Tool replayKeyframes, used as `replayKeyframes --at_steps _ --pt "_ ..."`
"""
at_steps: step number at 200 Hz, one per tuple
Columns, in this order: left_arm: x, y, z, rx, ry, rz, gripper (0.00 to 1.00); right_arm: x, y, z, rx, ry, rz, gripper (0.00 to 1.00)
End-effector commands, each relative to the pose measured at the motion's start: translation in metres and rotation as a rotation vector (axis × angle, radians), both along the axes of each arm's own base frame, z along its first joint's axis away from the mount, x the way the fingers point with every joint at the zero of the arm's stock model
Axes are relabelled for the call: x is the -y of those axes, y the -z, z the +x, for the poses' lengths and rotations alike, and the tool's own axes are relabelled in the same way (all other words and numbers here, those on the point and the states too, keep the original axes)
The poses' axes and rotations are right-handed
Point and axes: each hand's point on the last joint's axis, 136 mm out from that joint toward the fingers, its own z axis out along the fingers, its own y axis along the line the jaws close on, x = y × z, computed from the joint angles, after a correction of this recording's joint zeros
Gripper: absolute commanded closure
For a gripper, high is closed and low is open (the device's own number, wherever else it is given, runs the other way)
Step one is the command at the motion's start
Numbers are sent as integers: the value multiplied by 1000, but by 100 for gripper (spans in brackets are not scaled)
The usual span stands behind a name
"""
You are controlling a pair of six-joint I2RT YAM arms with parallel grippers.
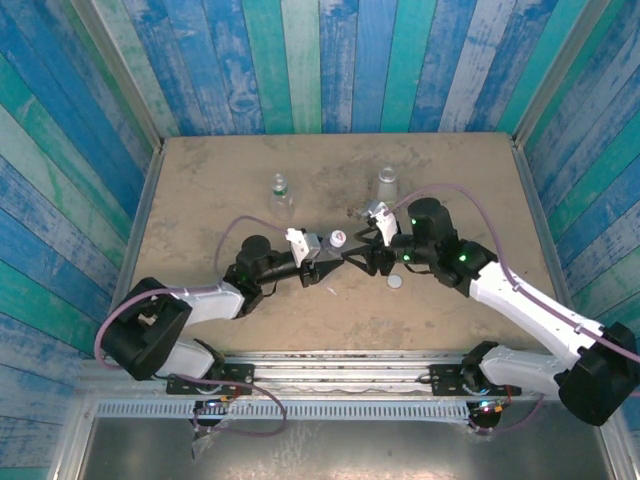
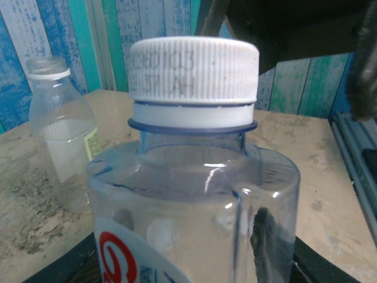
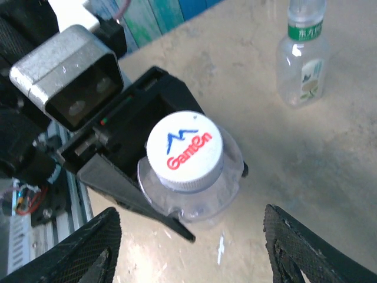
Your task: Screw on the bottle caps
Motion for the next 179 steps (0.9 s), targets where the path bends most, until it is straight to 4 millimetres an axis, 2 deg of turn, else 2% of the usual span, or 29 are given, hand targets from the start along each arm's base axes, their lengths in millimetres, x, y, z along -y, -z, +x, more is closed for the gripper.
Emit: replayKeyframes --at_steps 1,36,75,104,126,149,173,179 --pt "6 -10 -3 -1 50 -51 45 -15 -36 7 85 -8 148 35" --pt "8 -9 -3 -3 65 -50 45 -23 -36 13 104 -3 145 40" --pt "7 -11 -3 -1 62 -51 45 -33 -21 13 66 -59 106 48" --pt "6 -9 -2 3 51 -40 44 -35 -15 11 45 -78 96 59" --pt "5 -7 0 3 40 -35 42 -34 -18 12 51 -70 100 70" --pt "4 -7 2 7 23 -34 33 -33 -21 13 58 -60 96 71" --pt "-3 -8 3 4 -28 -44 1 -22 -14 22 67 12 50 71" --pt "-7 -7 4 2 -50 -45 5 -18 -12 25 69 37 38 71"
